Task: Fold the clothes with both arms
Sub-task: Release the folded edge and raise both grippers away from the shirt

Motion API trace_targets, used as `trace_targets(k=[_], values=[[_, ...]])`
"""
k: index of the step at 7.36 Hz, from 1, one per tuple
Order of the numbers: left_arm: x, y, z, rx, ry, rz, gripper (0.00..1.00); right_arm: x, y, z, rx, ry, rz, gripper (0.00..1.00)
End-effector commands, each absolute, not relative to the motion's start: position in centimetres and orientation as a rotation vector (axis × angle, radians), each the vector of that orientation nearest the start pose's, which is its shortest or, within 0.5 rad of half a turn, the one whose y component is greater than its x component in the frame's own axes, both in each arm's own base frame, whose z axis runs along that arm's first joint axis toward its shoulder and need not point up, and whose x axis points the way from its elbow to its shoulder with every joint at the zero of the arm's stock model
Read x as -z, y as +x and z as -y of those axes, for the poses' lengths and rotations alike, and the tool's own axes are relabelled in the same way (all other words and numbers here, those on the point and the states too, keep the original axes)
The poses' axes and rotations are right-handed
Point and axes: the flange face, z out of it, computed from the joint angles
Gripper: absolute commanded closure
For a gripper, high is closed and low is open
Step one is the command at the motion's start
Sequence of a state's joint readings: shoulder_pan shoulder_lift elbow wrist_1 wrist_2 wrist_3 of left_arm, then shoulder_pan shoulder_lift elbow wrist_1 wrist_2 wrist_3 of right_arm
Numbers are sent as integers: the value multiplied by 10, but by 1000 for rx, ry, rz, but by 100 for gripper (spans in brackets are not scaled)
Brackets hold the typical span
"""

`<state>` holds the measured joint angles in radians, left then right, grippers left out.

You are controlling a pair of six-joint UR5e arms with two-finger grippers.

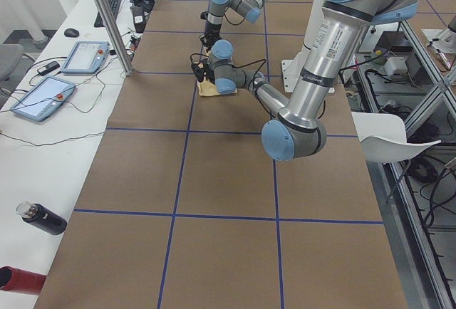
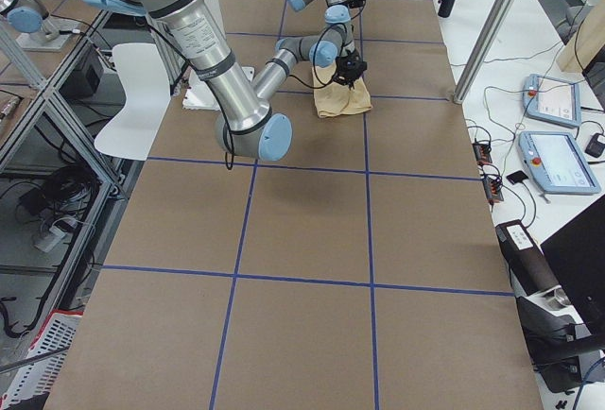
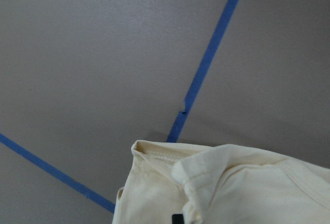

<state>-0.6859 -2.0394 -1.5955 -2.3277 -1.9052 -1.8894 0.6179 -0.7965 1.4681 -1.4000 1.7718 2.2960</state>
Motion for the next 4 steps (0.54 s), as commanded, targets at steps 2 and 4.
trace_targets(k=[2,4], values=[[-309,463,536,659,-15,-1269,89,-230,-572,581,-1111,-209,823,93],[-343,472,569,684,95,-1262,55,-236,-556,650,-951,-186,894,0]])
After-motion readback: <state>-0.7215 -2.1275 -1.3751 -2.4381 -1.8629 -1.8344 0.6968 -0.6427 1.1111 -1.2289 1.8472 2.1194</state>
